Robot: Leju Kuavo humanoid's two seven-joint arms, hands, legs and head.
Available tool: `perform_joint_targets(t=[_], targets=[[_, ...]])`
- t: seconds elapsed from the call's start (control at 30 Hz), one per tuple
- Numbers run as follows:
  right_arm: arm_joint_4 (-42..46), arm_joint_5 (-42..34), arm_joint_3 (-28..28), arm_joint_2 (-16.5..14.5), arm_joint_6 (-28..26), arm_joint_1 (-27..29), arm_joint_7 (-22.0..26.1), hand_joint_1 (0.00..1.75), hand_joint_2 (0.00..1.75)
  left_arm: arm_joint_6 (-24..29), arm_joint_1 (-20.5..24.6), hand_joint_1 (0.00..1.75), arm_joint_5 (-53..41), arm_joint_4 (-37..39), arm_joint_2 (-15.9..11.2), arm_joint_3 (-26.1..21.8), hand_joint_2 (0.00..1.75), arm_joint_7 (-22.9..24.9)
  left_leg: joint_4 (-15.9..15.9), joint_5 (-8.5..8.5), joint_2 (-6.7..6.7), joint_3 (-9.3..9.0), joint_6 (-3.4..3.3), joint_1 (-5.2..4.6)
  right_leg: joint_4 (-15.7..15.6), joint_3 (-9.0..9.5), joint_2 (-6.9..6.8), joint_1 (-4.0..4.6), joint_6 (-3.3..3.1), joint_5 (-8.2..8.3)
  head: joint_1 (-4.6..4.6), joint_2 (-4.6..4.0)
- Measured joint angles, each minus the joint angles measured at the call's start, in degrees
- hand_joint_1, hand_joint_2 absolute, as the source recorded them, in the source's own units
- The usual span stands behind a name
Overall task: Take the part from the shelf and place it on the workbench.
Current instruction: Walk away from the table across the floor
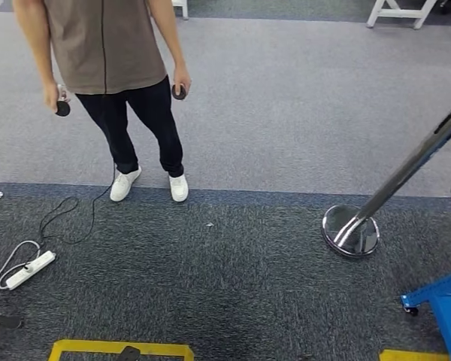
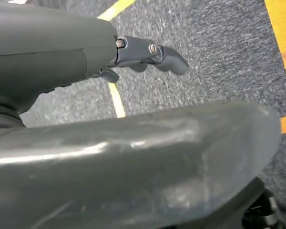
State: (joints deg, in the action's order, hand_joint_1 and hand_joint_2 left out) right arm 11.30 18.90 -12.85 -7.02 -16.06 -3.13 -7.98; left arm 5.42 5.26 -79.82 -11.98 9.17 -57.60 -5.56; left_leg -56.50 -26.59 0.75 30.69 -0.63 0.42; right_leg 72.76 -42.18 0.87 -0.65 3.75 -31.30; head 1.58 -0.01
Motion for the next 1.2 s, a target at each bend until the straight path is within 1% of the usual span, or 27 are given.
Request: perform_joint_targets(t=[0.03, 0.07, 0.1, 0.17, 0.2, 0.23, 0.27, 0.3, 0.33, 0.4, 0.47, 0.5, 0.53, 0.57, 0.6, 0.63, 0.7, 0.77, 0.83, 0.9, 0.97, 1.0, 1.03, 1.07, 1.1, 1.13, 1.2], targets=[[0.0, 0.03, 0.0, 0.0, 0.02, 0.03, -0.01, 0.0, 0.0, 0.0, -0.05, 0.0, 0.01, 0.0, -0.02, 0.0, 0.0, 0.03, -0.01, -0.06, 0.81, -0.04, -0.05, -0.1, 2.02, -0.83, -0.29, 0.0, -0.01, -0.48, -0.01, 0.0], [-0.01, 0.04, 0.0, 0.0, 0.05, 0.14, -0.02, 0.0, 0.0, 0.0, -0.04, 0.0, 0.02, 0.0, -0.03, 0.0, 0.0, 0.05, -0.02, -0.15, 1.54, -0.12, -0.04, -0.15, 1.8, -0.5, -0.47, 0.0, -0.06, 0.12, 0.02, 0.0], [-0.01, 0.06, 0.0, 0.01, 0.07, 0.24, -0.03, 0.0, 0.0, 0.0, -0.01, 0.0, 0.02, 0.0, -0.02, 0.0, 0.0, 0.08, -0.03, -0.26, 2.22, -0.27, 0.04, -0.17, -0.78, 1.08, -0.83, 0.02, -0.16, 1.64, 0.02, 0.0], [-0.02, 0.07, -0.01, 0.01, 0.09, 0.19, -0.02, 0.0, 0.0, 0.0, 0.02, 0.0, 0.02, 0.0, 0.0, 0.01, 0.0, 0.08, -0.09, -0.66, 3.44, -0.72, 0.46, -0.33, -8.8, 5.77, -2.98, 0.23, -0.48, 4.88, 0.05, 0.01], [-0.02, 0.08, -0.01, 0.01, 0.09, 0.04, -0.02, 0.0, 0.0, 0.0, 0.02, 0.0, 0.02, 0.0, -0.01, 0.01, 0.0, 0.08, -0.14, -0.86, 3.99, -0.92, 0.76, -0.47, -11.8, 7.5, -3.91, 0.37, -0.77, 5.8, -0.03, 0.01], [-0.03, 0.08, -0.01, 0.01, 0.09, -0.09, -0.01, 0.0, 0.0, 0.0, 0.05, 0.0, 0.02, 0.0, -0.02, 0.01, 0.0, 0.08, -0.15, -1.01, 4.48, -1.1, 1.05, -0.62, -13.35, 8.34, -4.45, 0.51, -1.05, 6.1, -0.11, 0.01], [-0.04, 0.08, -0.01, 0.0, 0.1, -0.14, 0.0, 0.0, 0.0, 0.0, 0.1, 0.0, 0.02, 0.0, -0.03, 0.01, 0.0, 0.08, -0.09, -1.09, 4.97, -1.22, 1.35, -0.71, -13.76, 8.42, -4.31, 0.68, -1.37, 6.03, -0.19, 0.01], [-0.05, 0.08, -0.02, 0.0, 0.1, -0.1, 0.0, 0.0, 0.0, 0.0, 0.16, 0.0, 0.03, 0.0, -0.02, 0.01, 0.0, 0.08, 0.03, -1.11, 5.49, -1.34, 1.63, -0.67, -13.81, 8.31, -3.55, 0.7, -1.73, 6.15, -0.26, 0.01], [-0.07, 0.08, -0.02, 0.0, 0.1, -0.02, 0.0, 0.0, 0.0, 0.0, 0.24, 0.0, 0.04, 0.0, -0.01, 0.01, 0.0, 0.08, 0.01, -1.27, 5.33, -1.41, 1.98, -0.55, -13.91, 8.22, -2.94, 0.66, -2.05, 6.27, -0.27, 0.01], [-0.08, 0.07, -0.02, 0.0, 0.09, 0.06, -0.02, 0.0, 0.0, 0.02, 0.33, 0.0, 0.07, 0.0, 0.02, 0.01, 0.0, 0.08, -2.13, -2.99, 3.15, -0.47, 2.63, -0.33, -14.17, 8.14, -1.69, 0.42, -2.61, 6.55, -0.37, 0.01], [-0.09, 0.06, -0.02, -0.07, 0.12, -0.09, -0.02, 0.0, 0.0, 0.05, 0.2, 0.0, 0.07, 0.0, 0.03, 0.01, 0.0, 0.08, -8.71, -6.53, 0.58, 2.75, 2.9, -0.23, -14.26, 8.04, -0.33, 0.25, -2.93, 6.66, -0.51, 0.0], [-0.09, 0.05, -0.02, -0.11, 0.14, -0.18, -0.01, 0.0, 0.0, 0.07, 0.07, 0.0, 0.07, 0.0, 0.03, 0.01, 0.0, 0.08, -12.44, -7.99, 0.1, 4.7, 2.91, -0.23, -14.26, 7.99, 0.45, 0.23, -3.03, 6.68, -0.56, 0.0], [-0.09, 0.05, -0.02, -0.15, 0.14, -0.19, -0.01, 0.0, 0.0, 0.07, -0.05, 0.0, 0.07, 0.0, 0.03, 0.0, 0.0, 0.08, -14.94, -8.53, -0.13, 6.14, 2.88, -0.22, -14.26, 7.97, 1.26, 0.21, -3.08, 6.69, -0.58, 0.0], [-0.09, 0.05, -0.02, -0.15, 0.14, -0.16, 0.0, 0.0, 0.0, 0.07, -0.11, 0.0, 0.07, 0.0, 0.03, 0.0, 0.0, 0.08, -15.58, -7.92, -0.28, 6.73, 2.82, -0.21, -14.25, 7.97, 2.1, 0.18, -3.06, 6.72, -0.59, 0.0], [-0.09, 0.05, -0.02, -0.15, 0.14, -0.1, 0.0, 0.0, 0.0, 0.07, -0.12, 0.0, 0.06, 0.0, 0.03, 0.0, 0.0, 0.08, -14.19, -6.3, -0.5, 6.33, 2.75, -0.17, -14.25, 8.0, 2.95, 0.12, -3.0, 6.77, -0.6, 0.01], [-0.09, 0.05, -0.02, -0.16, 0.14, -0.05, 0.0, 0.0, 0.0, 0.07, -0.08, 0.0, 0.05, 0.0, 0.03, 0.0, 0.0, 0.08, -11.17, -4.11, -1.1, 5.07, 2.7, -0.07, -14.25, 8.02, 3.78, 0.04, -2.86, 6.83, -0.6, 0.01], [-0.09, 0.07, -0.02, -0.16, 0.17, -0.11, 0.05, 0.0, 0.0, 0.07, 0.01, 0.0, 0.02, 0.0, 0.04, 0.01, 0.0, 0.08, -4.24, -0.82, -3.79, 2.1, 2.6, 0.31, -14.01, 7.78, 5.34, 0.06, -2.36, 6.93, -0.66, 0.0], [-0.09, 0.14, -0.02, -0.15, 0.21, -0.17, 0.2, 0.0, 0.0, 0.07, 0.15, 0.0, -0.04, 0.0, 0.03, 0.0, 0.0, 0.19, -1.08, -0.22, -5.41, 0.78, 2.17, 0.44, -13.94, 7.29, 6.65, 0.03, -1.63, 7.15, -0.73, 0.0], [-0.09, 0.22, -0.02, -0.15, 0.26, 0.13, 0.31, 0.0, 0.0, 0.07, 0.37, 0.0, -0.1, 0.0, 0.03, 0.0, 0.0, 0.34, -0.8, -0.16, -4.4, 0.65, 1.32, 0.31, -14.18, 6.79, 7.3, -0.22, -0.88, 7.41, -0.76, 0.01], [-0.11, 0.34, -0.02, -0.15, 0.3, 0.34, 0.35, 0.0, 0.0, 0.07, 0.54, 0.0, -0.15, 0.0, 0.09, 0.01, 0.0, 0.38, -0.55, 0.08, -3.04, 0.57, 0.45, 0.24, -12.18, 5.61, 4.83, -0.08, -0.43, 6.18, -0.42, 0.0], [-0.13, 0.51, -0.02, -0.15, 0.32, 0.09, 0.45, 0.0, 0.0, 0.01, 0.5, 0.0, -0.19, 0.0, 0.11, 0.01, 0.0, 0.38, -0.45, 0.05, -1.42, 0.52, -0.07, -0.02, -5.72, 2.59, 1.28, 0.16, -0.28, 2.77, -0.04, 0.0], [-0.13, 0.58, -0.02, -0.15, 0.33, -0.07, 0.54, 0.0, 0.0, -0.03, 0.43, 0.0, -0.2, 0.0, 0.09, 0.01, 0.0, 0.38, -0.45, -0.03, -0.52, 0.51, -0.21, -0.19, -1.79, 0.74, 0.42, 0.16, -0.23, 1.05, 0.03, 0.0], [-0.13, 0.65, -0.02, -0.15, 0.34, -0.13, 0.62, 0.0, 0.0, -0.07, 0.39, 0.0, -0.22, 0.0, 0.06, 0.01, 0.0, 0.38, -0.46, -0.09, 0.38, 0.48, -0.29, -0.33, 1.13, -0.55, -0.03, 0.16, -0.23, 0.07, 0.01, 0.01], [-0.14, 0.7, -0.02, -0.15, 0.34, -0.08, 0.66, 0.0, 0.0, -0.09, 0.41, 0.0, -0.25, 0.0, 0.04, 0.01, 0.0, 0.38, -0.46, -0.15, 1.2, 0.43, -0.33, -0.41, 2.13, -0.85, -0.28, 0.16, -0.26, 0.1, 0.02, 0.01], [-0.14, 0.73, -0.02, -0.15, 0.34, 0.01, 0.7, 0.0, 0.0, -0.1, 0.48, 0.0, -0.28, 0.0, 0.03, 0.01, 0.0, 0.38, -0.47, -0.23, 1.92, 0.33, -0.33, -0.46, 0.86, 0.06, -0.52, 0.17, -0.34, 1.13, 0.02, 0.01], [-0.15, 0.75, -0.02, -0.14, 0.34, 0.09, 0.7, 0.0, 0.0, -0.1, 0.57, 0.0, -0.32, 0.0, 0.05, 0.02, 0.0, 0.38, -0.47, -0.33, 2.58, 0.16, -0.25, -0.48, -2.44, 2.05, -1.0, 0.2, -0.47, 2.83, 0.03, 0.01], [-0.15, 0.77, -0.02, -0.1, 0.34, -0.03, 0.71, 0.0, 0.0, -0.11, 0.67, 0.0, -0.36, 0.0, 0.08, 0.03, 0.0, 0.38, -0.53, -0.66, 3.74, -0.23, 0.15, -0.65, -10.17, 6.53, -3.4, 0.54, -0.92, 5.37, 0.01, 0.01]])
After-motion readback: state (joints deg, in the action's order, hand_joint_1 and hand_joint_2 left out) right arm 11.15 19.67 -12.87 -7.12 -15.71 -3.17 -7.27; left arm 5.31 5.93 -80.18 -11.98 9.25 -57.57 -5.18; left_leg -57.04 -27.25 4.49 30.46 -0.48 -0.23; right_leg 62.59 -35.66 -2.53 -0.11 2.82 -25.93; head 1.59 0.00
